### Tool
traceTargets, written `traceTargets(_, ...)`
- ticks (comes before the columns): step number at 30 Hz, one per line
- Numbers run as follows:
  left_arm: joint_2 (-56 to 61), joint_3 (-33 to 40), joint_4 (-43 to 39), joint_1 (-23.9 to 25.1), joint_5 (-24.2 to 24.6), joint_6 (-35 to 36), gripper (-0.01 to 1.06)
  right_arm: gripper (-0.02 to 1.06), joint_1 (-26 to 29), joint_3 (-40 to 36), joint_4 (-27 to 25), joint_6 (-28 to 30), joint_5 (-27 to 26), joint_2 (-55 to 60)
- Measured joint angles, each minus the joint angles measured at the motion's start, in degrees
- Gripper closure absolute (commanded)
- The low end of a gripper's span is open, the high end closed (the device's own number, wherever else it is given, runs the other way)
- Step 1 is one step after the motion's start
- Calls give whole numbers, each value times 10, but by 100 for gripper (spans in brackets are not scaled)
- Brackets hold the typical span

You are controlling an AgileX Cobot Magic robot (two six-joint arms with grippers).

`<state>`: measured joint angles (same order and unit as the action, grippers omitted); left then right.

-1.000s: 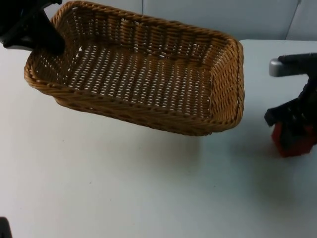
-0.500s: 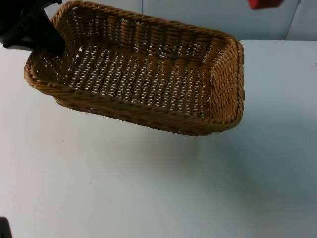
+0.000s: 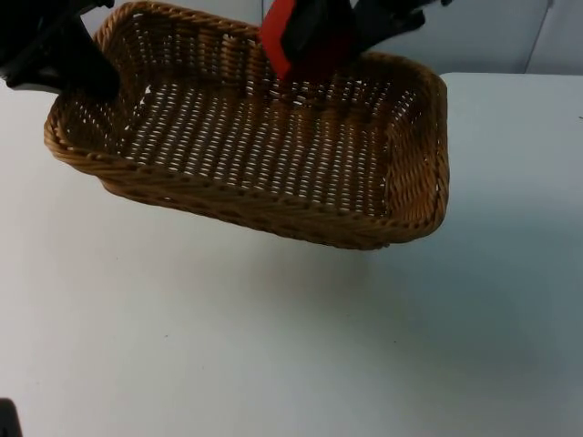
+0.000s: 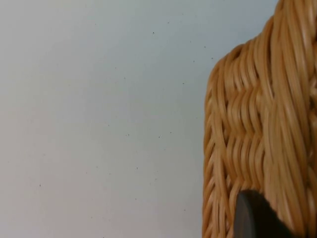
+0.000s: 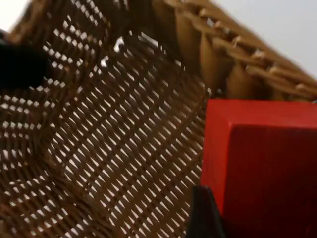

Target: Pick up the basket with the left hand and place the cube into the basket with the right hand.

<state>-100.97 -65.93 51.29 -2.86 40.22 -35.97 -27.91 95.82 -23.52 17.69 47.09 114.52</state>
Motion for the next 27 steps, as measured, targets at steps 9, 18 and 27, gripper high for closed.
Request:
traceTargets(9, 0, 0, 0, 0, -1, 0, 105, 34, -23, 0, -2, 2, -15, 33)
traceTargets(18, 0, 0, -2, 0, -1, 0, 105, 97, -23, 2, -2, 6, 4, 28)
traceTargets(27, 0, 0, -2, 0, -1, -1, 105, 105, -11, 144, 205, -76, 21, -105)
